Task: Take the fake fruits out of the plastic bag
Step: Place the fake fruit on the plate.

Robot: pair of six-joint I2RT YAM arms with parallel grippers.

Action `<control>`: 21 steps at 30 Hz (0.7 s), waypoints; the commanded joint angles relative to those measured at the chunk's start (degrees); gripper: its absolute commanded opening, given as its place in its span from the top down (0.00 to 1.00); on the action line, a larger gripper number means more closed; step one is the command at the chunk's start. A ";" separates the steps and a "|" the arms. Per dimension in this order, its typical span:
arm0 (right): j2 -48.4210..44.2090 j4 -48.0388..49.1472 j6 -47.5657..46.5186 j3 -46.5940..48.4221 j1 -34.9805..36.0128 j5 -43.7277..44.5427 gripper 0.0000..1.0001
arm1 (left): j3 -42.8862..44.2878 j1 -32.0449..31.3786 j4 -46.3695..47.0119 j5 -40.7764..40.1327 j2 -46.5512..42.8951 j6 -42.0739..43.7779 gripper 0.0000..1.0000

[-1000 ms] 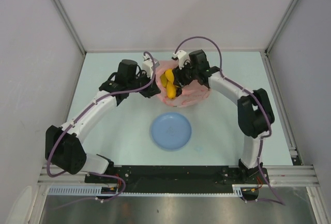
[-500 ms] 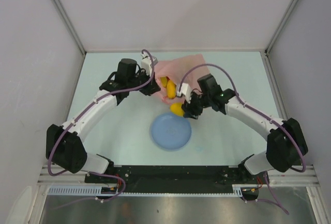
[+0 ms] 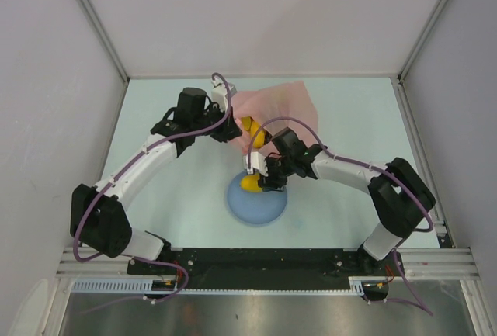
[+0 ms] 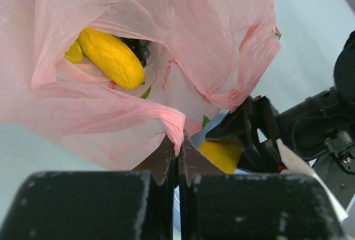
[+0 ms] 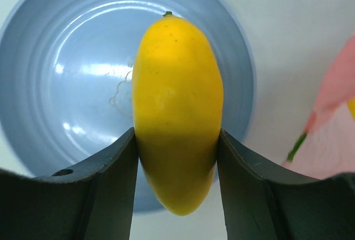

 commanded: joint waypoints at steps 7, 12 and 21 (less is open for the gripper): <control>4.88 11.55 -11.53 0.78 2.83 0.23 0.91 | -1.24 0.61 2.37 -0.82 -2.85 -1.30 1.00; 4.97 12.35 -11.63 0.78 2.92 0.75 0.01 | -1.50 0.87 2.72 -0.47 -2.77 -1.38 1.00; -8.62 6.64 -3.03 0.87 -3.40 1.91 0.00 | 0.69 0.96 2.46 0.06 -1.54 -1.39 1.00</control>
